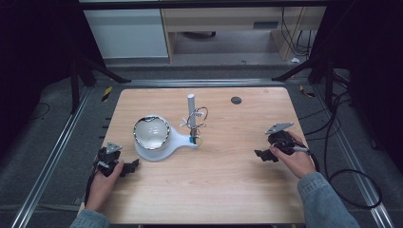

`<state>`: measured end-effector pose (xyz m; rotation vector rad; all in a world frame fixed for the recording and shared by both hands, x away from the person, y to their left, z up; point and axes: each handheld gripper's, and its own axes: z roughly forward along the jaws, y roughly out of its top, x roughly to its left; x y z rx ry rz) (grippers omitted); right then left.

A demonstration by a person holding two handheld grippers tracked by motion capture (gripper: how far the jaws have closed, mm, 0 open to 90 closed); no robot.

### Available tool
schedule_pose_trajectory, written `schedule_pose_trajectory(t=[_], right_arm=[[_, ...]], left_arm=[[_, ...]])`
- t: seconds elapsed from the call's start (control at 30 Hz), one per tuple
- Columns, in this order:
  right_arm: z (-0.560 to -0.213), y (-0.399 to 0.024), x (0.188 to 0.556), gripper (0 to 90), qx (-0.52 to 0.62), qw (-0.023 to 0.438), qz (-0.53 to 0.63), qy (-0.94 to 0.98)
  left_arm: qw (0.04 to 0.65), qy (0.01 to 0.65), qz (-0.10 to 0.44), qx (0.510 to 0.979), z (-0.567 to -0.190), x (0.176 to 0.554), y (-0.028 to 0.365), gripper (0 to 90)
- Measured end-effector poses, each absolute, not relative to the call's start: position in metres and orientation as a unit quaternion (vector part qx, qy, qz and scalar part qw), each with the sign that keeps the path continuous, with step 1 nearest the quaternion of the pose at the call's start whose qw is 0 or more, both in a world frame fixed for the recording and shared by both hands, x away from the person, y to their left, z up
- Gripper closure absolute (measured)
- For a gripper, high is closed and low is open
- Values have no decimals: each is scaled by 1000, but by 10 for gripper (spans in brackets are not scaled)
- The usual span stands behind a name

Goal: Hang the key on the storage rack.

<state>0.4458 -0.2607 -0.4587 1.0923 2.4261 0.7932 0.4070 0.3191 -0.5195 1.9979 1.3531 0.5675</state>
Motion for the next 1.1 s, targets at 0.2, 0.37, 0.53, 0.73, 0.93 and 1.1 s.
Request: schedule_pose_trajectory(t=[0.2,0.37,0.53,0.73,0.93,1.1], right_arm=[[-476,-283,448,98,427,183,284,839],[-488,-298,452,99,457,191,286,820],[-498,-302,453,66,472,191,297,808],[-503,-297,452,15,474,206,316,795],[-506,-294,450,10,482,217,321,786],[-506,-293,448,5,491,220,319,780]], left_arm=[[325,516,217,762,-519,407,319,0],[325,516,217,762,-519,407,319,0],[325,516,216,762,-519,407,319,0],[325,516,217,762,-519,407,319,0],[325,516,217,762,-519,407,319,0],[325,516,216,762,-519,407,319,0]])
